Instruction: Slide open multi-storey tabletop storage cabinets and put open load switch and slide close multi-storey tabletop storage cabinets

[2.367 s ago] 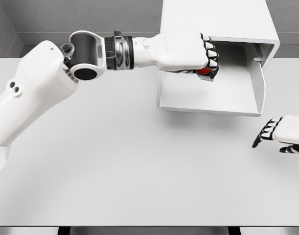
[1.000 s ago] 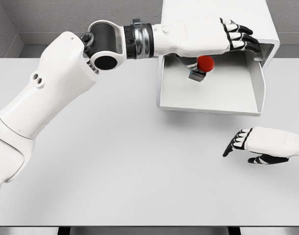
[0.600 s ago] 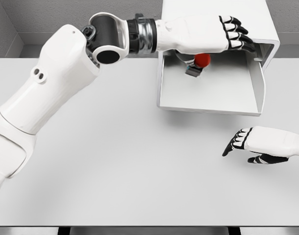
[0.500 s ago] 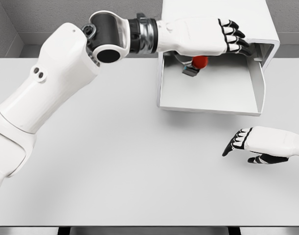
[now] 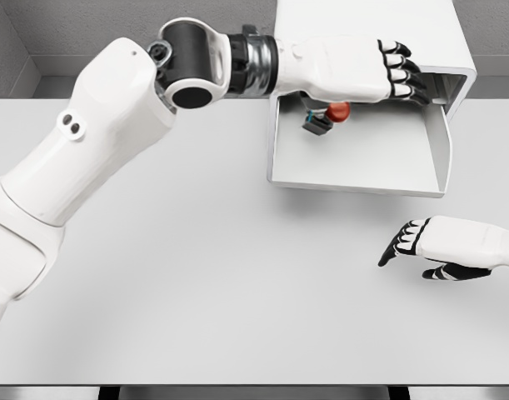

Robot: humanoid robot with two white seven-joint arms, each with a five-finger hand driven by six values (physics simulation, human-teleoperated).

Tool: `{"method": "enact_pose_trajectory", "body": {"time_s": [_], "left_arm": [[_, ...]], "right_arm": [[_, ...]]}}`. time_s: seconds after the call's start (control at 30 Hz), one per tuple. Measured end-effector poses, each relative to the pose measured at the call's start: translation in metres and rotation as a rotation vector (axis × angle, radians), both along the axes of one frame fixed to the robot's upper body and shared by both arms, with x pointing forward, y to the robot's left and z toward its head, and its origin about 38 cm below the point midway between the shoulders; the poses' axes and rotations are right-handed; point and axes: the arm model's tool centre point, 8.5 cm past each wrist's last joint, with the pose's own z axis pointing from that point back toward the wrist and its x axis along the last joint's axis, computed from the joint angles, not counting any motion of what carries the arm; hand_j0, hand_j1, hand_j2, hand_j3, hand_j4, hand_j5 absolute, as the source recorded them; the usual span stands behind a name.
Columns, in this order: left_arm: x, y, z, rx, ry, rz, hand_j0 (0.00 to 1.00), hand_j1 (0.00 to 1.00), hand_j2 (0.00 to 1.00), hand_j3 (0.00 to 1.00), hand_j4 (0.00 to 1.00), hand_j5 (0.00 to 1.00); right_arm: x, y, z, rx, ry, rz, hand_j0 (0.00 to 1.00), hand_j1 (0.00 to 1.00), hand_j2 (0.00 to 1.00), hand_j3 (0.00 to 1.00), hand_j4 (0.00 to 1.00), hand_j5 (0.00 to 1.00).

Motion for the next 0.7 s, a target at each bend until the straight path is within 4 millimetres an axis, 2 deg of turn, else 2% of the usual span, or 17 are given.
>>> {"method": "enact_pose_trajectory", "body": {"time_s": [0.23,0.7], "left_arm": [[-0.0043,-0.0072,0.0029,0.019,-0.033,-0.012,1.0,1.0,1.0,1.0,1.0,1.0],[-0.0088,-0.0113,-0.0056,0.07,-0.077,-0.015,1.0,1.0,1.0,1.0,1.0,1.0]], "right_arm": [[0.0,0.0,0.0001,0.0,0.0,0.0,0.76,0.76,0.76,0.76,0.76,0.76],[0.0001,-0.0001,0.0001,0.0,0.0,0.0,0.76,0.76,0.76,0.76,0.76,0.76]]}}
